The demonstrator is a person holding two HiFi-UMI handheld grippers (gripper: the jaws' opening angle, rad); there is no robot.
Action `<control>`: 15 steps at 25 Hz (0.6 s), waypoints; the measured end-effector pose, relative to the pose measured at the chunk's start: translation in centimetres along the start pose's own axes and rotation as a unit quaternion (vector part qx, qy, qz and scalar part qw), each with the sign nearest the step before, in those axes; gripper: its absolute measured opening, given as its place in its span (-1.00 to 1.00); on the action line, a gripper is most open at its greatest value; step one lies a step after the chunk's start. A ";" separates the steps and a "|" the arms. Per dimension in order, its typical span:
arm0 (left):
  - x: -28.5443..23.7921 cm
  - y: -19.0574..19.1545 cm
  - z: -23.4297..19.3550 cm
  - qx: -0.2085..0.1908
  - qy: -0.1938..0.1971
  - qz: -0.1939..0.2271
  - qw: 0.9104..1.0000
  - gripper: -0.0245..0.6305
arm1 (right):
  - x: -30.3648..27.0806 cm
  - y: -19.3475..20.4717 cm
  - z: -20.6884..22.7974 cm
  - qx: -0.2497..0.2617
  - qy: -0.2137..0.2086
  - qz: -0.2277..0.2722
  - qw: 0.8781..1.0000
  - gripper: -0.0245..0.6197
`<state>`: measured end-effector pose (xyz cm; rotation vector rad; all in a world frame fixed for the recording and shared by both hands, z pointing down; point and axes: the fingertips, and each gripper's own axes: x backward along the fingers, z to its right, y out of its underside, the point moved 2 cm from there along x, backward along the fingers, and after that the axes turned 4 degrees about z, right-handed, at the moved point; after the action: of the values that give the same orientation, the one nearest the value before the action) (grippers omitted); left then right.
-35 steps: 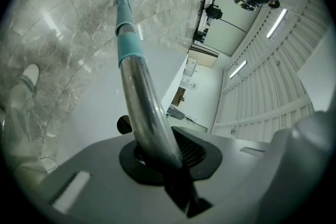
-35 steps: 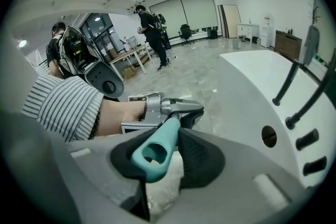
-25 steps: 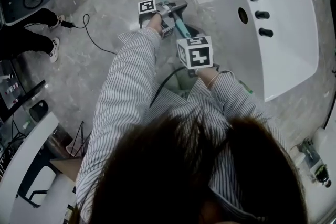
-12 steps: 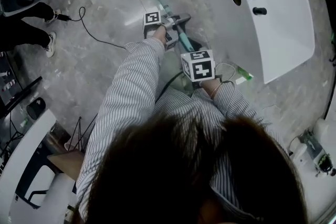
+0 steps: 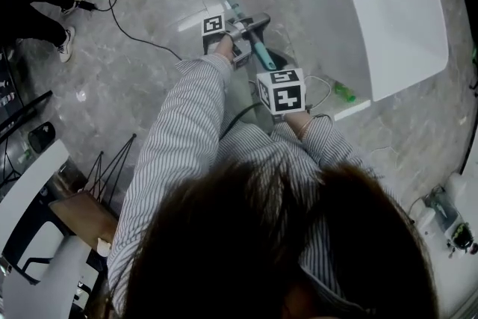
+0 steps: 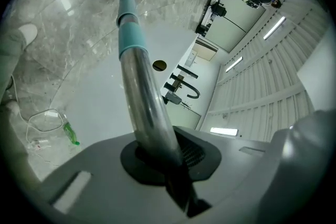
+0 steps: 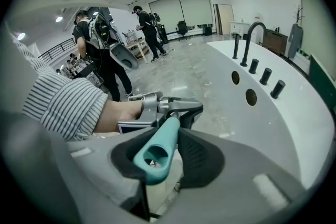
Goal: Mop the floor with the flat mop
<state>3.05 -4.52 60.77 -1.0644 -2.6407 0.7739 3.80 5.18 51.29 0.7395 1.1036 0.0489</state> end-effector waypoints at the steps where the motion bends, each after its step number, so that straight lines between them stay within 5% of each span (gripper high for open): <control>1: 0.3 1.1 -0.7 0.003 0.005 -0.002 1.000 -0.84 | 0.8 1.1 0.0 0.005 -0.003 0.001 1.000 -0.56; 15: 1.5 19.4 -10.5 0.014 0.028 -0.012 0.999 -0.86 | 14.3 16.5 3.3 0.044 -0.015 -0.005 0.999 -0.57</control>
<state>17.22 12.43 59.28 -1.0311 -2.5826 0.7623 18.48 21.66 50.08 0.8112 1.0858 -0.0193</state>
